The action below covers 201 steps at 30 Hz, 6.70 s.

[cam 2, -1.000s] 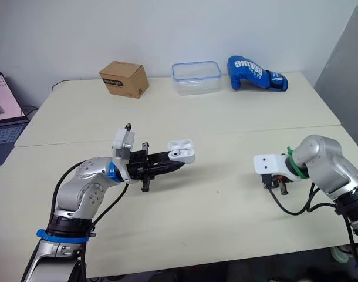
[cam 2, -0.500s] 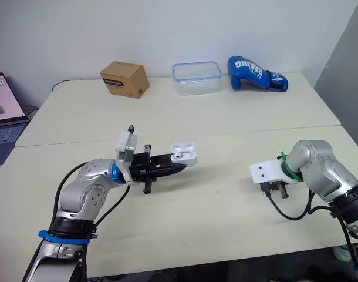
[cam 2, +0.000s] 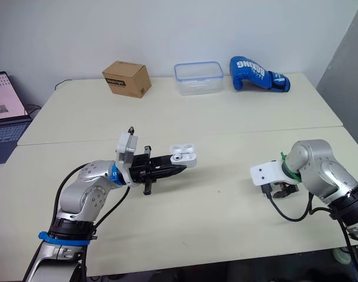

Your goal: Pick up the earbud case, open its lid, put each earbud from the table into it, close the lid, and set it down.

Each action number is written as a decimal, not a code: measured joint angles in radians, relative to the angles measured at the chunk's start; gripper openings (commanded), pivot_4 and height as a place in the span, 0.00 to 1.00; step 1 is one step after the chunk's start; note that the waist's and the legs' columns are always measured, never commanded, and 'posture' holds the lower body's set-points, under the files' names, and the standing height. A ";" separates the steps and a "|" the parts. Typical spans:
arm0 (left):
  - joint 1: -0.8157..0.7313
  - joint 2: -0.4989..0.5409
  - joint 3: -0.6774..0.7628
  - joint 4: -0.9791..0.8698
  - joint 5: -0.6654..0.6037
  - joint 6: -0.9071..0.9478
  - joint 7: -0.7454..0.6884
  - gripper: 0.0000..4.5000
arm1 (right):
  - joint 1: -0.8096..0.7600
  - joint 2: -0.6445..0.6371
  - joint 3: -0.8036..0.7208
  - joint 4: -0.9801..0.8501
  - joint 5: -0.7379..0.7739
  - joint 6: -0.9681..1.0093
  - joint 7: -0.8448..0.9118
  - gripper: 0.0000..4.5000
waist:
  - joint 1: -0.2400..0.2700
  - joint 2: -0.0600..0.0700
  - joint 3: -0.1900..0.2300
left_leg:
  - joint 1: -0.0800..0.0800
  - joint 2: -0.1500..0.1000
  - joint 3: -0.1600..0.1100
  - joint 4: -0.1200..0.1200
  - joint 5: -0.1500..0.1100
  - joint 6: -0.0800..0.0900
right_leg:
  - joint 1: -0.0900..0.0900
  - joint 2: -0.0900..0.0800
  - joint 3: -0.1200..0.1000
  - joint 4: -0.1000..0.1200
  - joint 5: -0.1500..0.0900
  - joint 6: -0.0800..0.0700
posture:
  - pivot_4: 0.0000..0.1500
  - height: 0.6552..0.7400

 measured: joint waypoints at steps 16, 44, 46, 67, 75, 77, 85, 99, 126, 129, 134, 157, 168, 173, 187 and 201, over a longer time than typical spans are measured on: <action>0.001 -0.001 0.000 0.000 0.001 -0.001 0.002 0.17 | -0.025 0.071 0.026 -0.024 -0.102 0.116 0.045 0.77 | -0.007 -0.001 -0.001 | 0.001 0.001 0.000 0.000 0.000 0.000 | 0.000 0.000 0.000 0.000 0.000 0.000 | 1.00 0.89; 0.004 -0.001 0.000 -0.003 0.004 -0.001 0.010 0.17 | -0.055 0.104 0.044 0.005 -0.126 0.076 0.055 0.43 | -0.005 -0.001 -0.001 | 0.001 0.000 0.001 0.000 0.000 0.000 | 0.000 0.000 0.001 0.000 0.000 0.000 | 1.00 0.89; 0.004 -0.001 0.000 -0.003 0.004 -0.001 0.010 0.17 | -0.055 0.103 0.044 0.005 -0.126 0.071 0.056 0.29 | -0.005 -0.001 -0.001 | 0.001 0.000 0.001 0.000 0.000 0.000 | 0.000 0.000 0.000 0.000 0.000 0.000 | 1.00 0.89; 0.007 -0.001 0.000 -0.004 0.007 -0.002 0.020 0.17 | -0.055 0.103 0.033 0.003 -0.118 0.091 0.056 0.08 | -0.005 -0.001 -0.001 | 0.001 0.000 0.001 0.000 0.000 0.000 | 0.000 0.000 0.000 0.000 0.000 0.000 | 1.00 0.89; 0.004 -0.006 0.000 0.021 0.013 -0.022 0.023 0.17 | -0.065 0.141 -0.138 -0.094 0.002 0.342 0.041 0.08 | -0.005 -0.001 -0.001 | 0.000 0.000 0.000 0.000 0.000 0.000 | 0.000 0.000 0.000 0.000 0.000 0.000 | 1.00 0.89; -0.001 -0.014 0.000 0.036 0.018 -0.028 0.021 0.17 | -0.063 0.164 -0.188 -0.124 0.044 0.458 0.019 0.08 | -0.003 -0.001 -0.001 | 0.000 0.000 -0.001 0.000 0.000 0.000 | 0.000 0.000 0.000 0.000 0.000 0.000 | 1.00 0.89; -0.025 -0.026 -0.002 0.106 0.043 -0.066 -0.002 0.17 | 0.051 0.331 -0.395 -0.328 0.229 0.902 -0.164 0.08 | -0.001 -0.001 -0.001 | 0.000 0.000 -0.002 0.000 0.000 0.000 | -0.001 0.000 0.000 0.001 0.000 0.000 | 1.00 0.89; -0.042 -0.046 -0.018 0.176 0.065 -0.095 -0.024 0.17 | 0.050 0.768 -0.750 -0.587 0.491 1.240 -0.543 0.08 | -0.004 0.000 -0.001 | 0.000 -0.001 -0.003 0.000 0.000 0.000 | -0.001 0.000 0.000 0.002 0.000 0.000 | 1.00 0.89; -0.087 -0.062 -0.018 0.207 0.065 -0.086 -0.017 0.17 | 0.165 0.893 -0.588 -0.604 0.762 0.758 -0.927 0.08 | -0.008 0.000 -0.001 | 0.000 0.000 -0.003 0.000 0.000 0.000 | -0.001 0.000 0.000 0.002 0.000 0.000 | 1.00 0.89; -0.090 -0.067 -0.018 0.207 0.065 -0.084 -0.013 0.17 | 0.172 0.886 -0.588 -0.603 0.786 0.758 -0.945 0.08 | -0.008 0.000 -0.001 | 0.000 0.000 -0.003 0.000 0.000 0.000 | -0.001 0.000 0.000 0.002 0.000 0.000 | 1.00 0.89; -0.090 -0.069 -0.017 0.206 0.063 -0.068 -0.009 0.17 | 0.184 0.861 -0.573 -0.599 0.821 0.757 -0.975 0.08 | -0.008 0.000 -0.001 | 0.000 0.000 -0.003 0.000 0.000 0.000 | -0.001 0.000 0.000 0.002 0.000 0.000 | 1.00 0.89; -0.092 -0.068 0.001 0.170 0.042 0.009 0.016 0.17 | 0.198 0.751 -0.477 -0.571 0.858 0.643 -1.058 0.08 | -0.008 0.000 -0.001 | 0.000 0.000 -0.003 0.000 0.000 0.000 | -0.001 0.001 0.000 0.002 0.000 0.000 | 1.00 0.89; -0.097 -0.074 0.004 0.163 0.040 0.038 0.031 0.17 | 0.223 0.675 -0.415 -0.573 0.839 0.569 -1.077 0.08 | -0.007 0.000 -0.001 | 0.000 0.000 -0.003 0.000 0.000 0.000 | -0.001 0.001 0.000 0.002 0.000 0.000 | 1.00 0.89; -0.097 -0.075 0.004 0.160 0.040 0.045 0.035 0.17 | 0.222 0.663 -0.398 -0.573 0.834 0.555 -1.084 0.16 | -0.007 0.000 -0.001 | 0.000 0.000 -0.002 0.000 0.000 0.000 | -0.001 0.001 0.000 0.002 0.000 0.000 | 1.00 0.89; -0.094 -0.056 0.021 0.120 0.039 0.016 -0.004 0.17 | 0.188 0.605 -0.607 -0.568 1.142 0.610 -0.945 0.62 | -0.005 0.000 -0.001 | 0.000 0.000 -0.003 -0.001 0.000 0.000 | 0.000 0.001 -0.001 0.001 0.000 0.000 | 1.00 0.89; -0.079 -0.042 0.021 0.105 0.037 0.009 -0.030 0.17 | -0.077 0.368 -0.477 -0.204 1.134 0.516 -0.713 0.01 | -0.009 0.000 -0.001 | 0.001 0.000 -0.001 -0.001 0.000 0.000 | 0.000 0.001 0.000 0.001 0.000 0.000 | 1.00 0.89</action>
